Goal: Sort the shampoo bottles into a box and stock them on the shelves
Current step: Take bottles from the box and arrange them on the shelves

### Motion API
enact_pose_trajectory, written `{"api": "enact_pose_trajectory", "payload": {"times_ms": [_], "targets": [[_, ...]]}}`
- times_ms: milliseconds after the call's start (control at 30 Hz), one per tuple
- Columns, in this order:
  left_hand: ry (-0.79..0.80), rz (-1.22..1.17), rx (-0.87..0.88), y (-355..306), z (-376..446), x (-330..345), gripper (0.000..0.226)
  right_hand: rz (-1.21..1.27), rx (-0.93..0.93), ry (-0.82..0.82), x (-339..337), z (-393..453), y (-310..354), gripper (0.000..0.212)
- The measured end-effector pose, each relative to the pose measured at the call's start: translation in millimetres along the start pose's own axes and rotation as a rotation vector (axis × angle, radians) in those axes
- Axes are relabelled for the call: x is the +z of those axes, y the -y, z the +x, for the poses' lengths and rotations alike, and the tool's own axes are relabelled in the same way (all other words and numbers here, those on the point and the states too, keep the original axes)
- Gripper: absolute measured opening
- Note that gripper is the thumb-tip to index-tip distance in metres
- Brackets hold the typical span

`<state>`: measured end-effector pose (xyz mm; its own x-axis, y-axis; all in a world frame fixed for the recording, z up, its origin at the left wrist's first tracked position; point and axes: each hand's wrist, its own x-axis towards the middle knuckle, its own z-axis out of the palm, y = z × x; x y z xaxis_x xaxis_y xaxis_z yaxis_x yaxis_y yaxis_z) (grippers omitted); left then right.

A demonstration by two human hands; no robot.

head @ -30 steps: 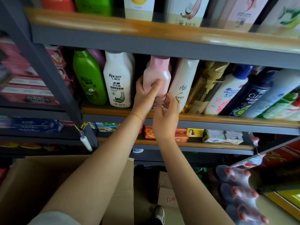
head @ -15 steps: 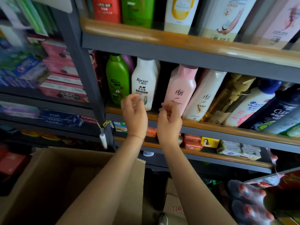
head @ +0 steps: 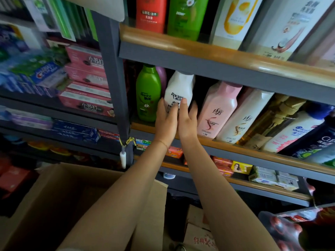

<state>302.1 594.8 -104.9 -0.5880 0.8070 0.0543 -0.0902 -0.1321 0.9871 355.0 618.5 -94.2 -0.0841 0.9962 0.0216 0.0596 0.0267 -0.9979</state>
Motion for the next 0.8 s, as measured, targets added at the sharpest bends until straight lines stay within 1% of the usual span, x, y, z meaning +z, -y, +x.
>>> {"api": "enact_pose_trajectory", "payload": {"times_ms": [100,333,467,600,800], "targets": [[0.005,-0.005,-0.013,-1,9,2,0.029,-0.001,-0.019,-0.019,4,3,-5,0.057],[-0.011,0.03,0.037,3,25,8,0.039,-0.035,-0.007,-0.042,9,16,-9,0.048],[-0.004,0.06,0.0,5,33,7,0.033,-0.028,-0.006,-0.057,9,22,-5,0.042],[0.014,0.05,-0.025,11,40,8,0.034,-0.017,-0.006,-0.077,10,26,-6,0.034],[0.067,0.043,-0.059,6,48,8,0.031,-0.054,-0.014,-0.084,8,29,-4,0.043]]}}
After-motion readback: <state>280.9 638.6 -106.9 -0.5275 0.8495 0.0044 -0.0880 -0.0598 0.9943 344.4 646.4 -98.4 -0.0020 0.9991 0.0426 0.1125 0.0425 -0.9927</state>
